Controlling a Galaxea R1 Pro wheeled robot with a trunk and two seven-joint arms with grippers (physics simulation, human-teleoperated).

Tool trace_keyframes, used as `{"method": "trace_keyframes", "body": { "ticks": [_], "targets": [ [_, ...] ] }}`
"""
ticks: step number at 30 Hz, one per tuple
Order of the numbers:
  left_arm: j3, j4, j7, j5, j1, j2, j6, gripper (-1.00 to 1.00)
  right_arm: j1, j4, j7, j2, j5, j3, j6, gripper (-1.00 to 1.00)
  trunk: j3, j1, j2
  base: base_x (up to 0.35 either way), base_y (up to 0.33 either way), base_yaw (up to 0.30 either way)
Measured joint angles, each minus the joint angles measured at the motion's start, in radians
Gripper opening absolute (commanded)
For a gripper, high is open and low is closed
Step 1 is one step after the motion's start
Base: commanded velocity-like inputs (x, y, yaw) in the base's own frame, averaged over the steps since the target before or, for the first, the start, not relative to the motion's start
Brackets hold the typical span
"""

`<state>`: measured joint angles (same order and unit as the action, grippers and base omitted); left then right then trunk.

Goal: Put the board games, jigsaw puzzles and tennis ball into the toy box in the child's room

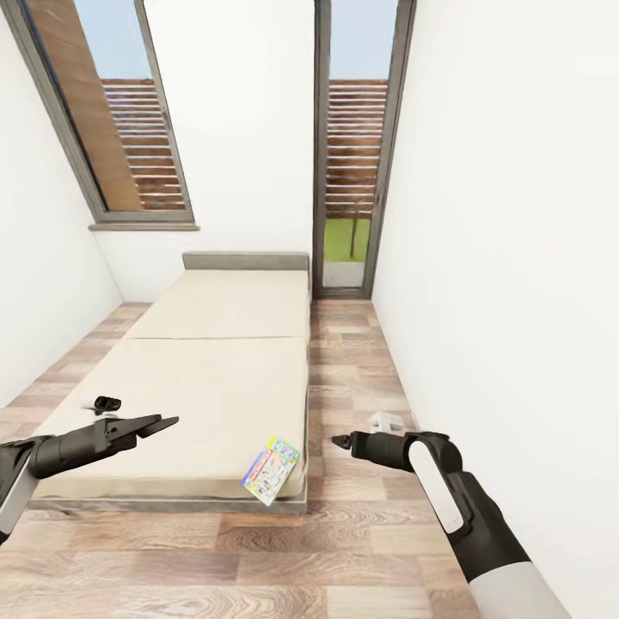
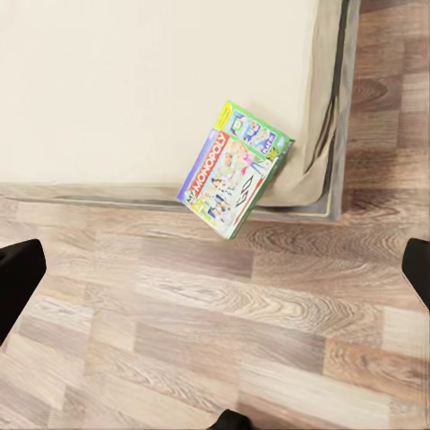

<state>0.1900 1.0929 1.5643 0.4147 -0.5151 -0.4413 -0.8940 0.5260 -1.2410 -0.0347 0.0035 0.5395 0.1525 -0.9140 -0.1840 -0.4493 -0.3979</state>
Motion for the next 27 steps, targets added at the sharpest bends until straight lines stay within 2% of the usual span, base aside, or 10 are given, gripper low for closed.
{"method": "trace_keyframes", "body": {
  "ticks": [6,17,27],
  "targets": [
    [0.000,0.001,0.000,0.000,0.000,0.000,0.000,1.00,0.000,0.000,0.000,0.000,0.001,0.001,0.000,1.00,0.002,0.000,0.000,0.000,-0.085,-0.056],
    [0.000,0.001,0.000,0.000,0.000,0.000,0.000,1.00,0.000,0.000,0.000,0.001,0.000,0.002,-0.001,1.00,0.003,0.000,0.000,0.002,-0.199,-0.005],
    [-0.001,0.001,-0.001,-0.001,0.000,0.000,0.000,1.00,-0.001,0.003,0.000,0.001,-0.001,0.001,0.000,1.00,0.003,0.000,0.000,0.093,-0.136,0.000]
  ]
}}
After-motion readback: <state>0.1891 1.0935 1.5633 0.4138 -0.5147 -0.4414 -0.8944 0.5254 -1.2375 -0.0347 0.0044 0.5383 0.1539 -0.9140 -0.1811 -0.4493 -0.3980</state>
